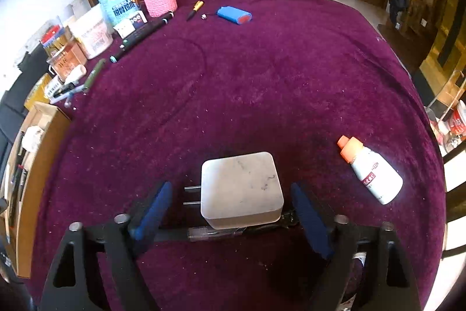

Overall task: Organize rigid objects
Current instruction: 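Lower the white pen into the tray with the left tool while the right tool grasps a white charger block, then carry the white charger block into the tray and open the right tool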

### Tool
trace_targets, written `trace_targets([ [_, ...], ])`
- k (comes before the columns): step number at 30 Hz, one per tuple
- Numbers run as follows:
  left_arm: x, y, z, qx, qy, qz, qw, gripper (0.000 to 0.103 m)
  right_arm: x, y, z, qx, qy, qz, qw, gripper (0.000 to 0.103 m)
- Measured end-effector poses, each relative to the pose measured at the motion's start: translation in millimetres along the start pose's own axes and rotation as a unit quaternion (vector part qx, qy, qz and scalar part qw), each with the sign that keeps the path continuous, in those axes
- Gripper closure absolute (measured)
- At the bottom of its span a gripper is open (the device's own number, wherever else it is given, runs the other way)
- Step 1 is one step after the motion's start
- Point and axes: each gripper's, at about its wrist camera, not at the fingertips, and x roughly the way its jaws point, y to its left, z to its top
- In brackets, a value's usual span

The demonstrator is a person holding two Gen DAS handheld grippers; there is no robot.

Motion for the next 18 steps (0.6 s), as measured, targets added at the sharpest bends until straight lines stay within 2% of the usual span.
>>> trace_targets([
  [5, 12.4, 6.0, -7.0, -0.007, 0.017, 0.001, 0.9998, 0.096, -12.9, 5.4, -0.6, 0.011, -0.012, -0.005, 1.000, 0.033],
  [9, 20.6, 13.9, -13.4, -0.019, 0.031, 0.003, 0.9993, 0.094, -41.5, 27.5, -0.1, 0.009, -0.037, 0.041, 0.998, 0.033],
  [10, 19.8, 15.1, -13.5, -0.022, 0.028, 0.002, 0.9994, 0.092, -48.9, 41.1, 0.2, -0.001, -0.041, 0.058, 0.997, 0.033],
  [12, 17.9, 19.0, -14.7, -0.030, 0.025, 0.006, 0.9992, 0.080, -57.4, 69.5, -0.6, -0.025, -0.044, 0.086, 0.995, 0.032],
  [13, 15.5, 20.7, -15.2, -0.036, 0.021, 0.003, 0.9991, 0.066, -63.1, 92.2, -2.0, -0.046, -0.046, 0.106, 0.992, 0.032],
  [14, 11.6, 22.8, -15.9, -0.041, 0.014, -0.001, 0.9990, 0.059, -67.0, 110.2, -3.3, -0.062, -0.046, 0.121, 0.990, 0.032],
  [18, -11.0, 31.5, -15.8, -0.053, -0.018, 0.004, 0.9984, 0.056, -69.0, 179.8, -11.8, -0.119, -0.036, 0.173, 0.977, 0.032],
])
